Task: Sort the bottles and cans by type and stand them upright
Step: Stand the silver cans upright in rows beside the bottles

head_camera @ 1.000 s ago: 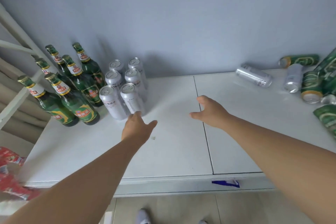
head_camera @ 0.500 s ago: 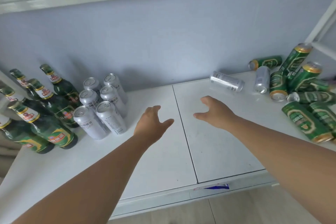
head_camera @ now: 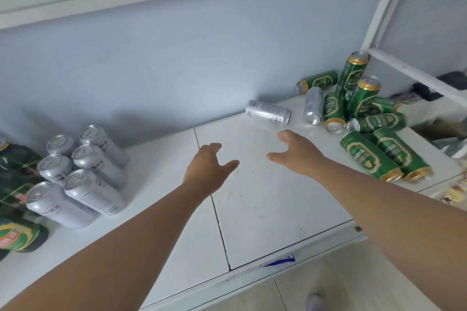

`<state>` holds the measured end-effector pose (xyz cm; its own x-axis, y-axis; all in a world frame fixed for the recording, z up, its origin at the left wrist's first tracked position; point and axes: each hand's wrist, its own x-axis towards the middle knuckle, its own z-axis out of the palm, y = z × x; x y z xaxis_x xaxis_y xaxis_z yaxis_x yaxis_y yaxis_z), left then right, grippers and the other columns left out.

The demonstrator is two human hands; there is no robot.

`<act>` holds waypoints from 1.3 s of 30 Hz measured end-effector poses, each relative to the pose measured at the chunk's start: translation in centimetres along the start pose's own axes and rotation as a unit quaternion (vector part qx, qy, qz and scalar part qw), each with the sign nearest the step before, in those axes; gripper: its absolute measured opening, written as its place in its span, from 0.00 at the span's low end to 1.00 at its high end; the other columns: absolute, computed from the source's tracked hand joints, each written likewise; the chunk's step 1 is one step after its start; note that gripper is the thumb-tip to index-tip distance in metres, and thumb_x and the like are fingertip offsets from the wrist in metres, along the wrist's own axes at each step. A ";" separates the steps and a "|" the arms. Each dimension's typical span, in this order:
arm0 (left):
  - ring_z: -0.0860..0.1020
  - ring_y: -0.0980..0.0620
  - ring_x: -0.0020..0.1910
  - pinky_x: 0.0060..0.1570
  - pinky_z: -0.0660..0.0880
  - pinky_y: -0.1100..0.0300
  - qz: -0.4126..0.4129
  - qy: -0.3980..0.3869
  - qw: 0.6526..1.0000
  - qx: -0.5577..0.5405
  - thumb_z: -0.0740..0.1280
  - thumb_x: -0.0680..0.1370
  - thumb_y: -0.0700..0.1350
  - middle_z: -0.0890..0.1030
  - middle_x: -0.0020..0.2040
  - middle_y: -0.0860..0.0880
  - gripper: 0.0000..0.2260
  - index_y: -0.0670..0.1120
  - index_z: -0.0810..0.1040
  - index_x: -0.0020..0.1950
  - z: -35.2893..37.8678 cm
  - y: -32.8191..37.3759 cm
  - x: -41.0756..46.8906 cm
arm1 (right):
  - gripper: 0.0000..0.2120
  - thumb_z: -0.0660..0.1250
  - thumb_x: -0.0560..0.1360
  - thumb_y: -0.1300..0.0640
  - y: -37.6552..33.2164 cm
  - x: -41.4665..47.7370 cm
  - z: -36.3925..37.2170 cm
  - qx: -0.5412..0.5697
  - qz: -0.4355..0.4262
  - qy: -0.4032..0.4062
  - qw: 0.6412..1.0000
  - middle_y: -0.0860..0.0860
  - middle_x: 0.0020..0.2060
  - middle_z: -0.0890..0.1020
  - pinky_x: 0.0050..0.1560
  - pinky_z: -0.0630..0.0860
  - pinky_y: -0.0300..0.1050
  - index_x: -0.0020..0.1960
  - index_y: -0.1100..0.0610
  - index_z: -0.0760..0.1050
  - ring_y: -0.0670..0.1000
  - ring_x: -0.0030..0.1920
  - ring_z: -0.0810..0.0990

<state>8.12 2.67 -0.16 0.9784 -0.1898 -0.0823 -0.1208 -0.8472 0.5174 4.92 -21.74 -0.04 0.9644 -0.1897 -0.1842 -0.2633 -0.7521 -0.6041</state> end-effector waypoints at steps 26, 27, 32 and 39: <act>0.79 0.48 0.61 0.53 0.74 0.55 -0.158 -0.004 0.973 -0.168 0.68 0.77 0.62 0.81 0.64 0.49 0.33 0.43 0.70 0.75 10.9 13.8 11.8 | 0.23 0.71 0.72 0.41 13.3 10.9 -9.7 -0.018 0.049 -0.002 0.999 0.49 0.42 0.77 0.37 0.68 0.45 0.56 0.58 0.74 0.53 0.44 0.78; 0.79 0.49 0.62 0.53 0.74 0.56 -0.158 -0.008 0.972 -0.171 0.68 0.77 0.62 0.80 0.64 0.49 0.33 0.43 0.70 0.75 11.1 13.8 12.7 | 0.19 0.71 0.73 0.42 13.3 11.3 -9.6 -0.011 0.058 0.012 0.998 0.49 0.40 0.76 0.36 0.68 0.45 0.51 0.57 0.73 0.53 0.43 0.77; 0.76 0.47 0.66 0.61 0.74 0.52 -0.126 -0.016 0.985 -0.115 0.69 0.77 0.59 0.77 0.68 0.47 0.30 0.46 0.70 0.75 11.5 12.7 17.2 | 0.18 0.70 0.74 0.46 13.4 13.4 -9.0 0.007 0.078 0.060 0.995 0.49 0.32 0.70 0.30 0.59 0.44 0.39 0.53 0.63 0.49 0.31 0.69; 0.62 0.41 0.75 0.71 0.66 0.47 0.055 -0.036 0.987 0.143 0.68 0.78 0.42 0.66 0.77 0.48 0.30 0.49 0.63 0.79 10.3 10.8 23.9 | 0.15 0.73 0.72 0.55 14.0 17.9 -8.9 -0.107 -0.008 0.066 0.992 0.55 0.49 0.77 0.41 0.76 0.48 0.53 0.60 0.73 0.56 0.47 0.77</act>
<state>28.48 -16.12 -5.35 0.9431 -0.3156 -0.1049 -0.2793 -0.9229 0.2652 18.76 -41.28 -4.86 0.9670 -0.2465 -0.0648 -0.2502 -0.8697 -0.4254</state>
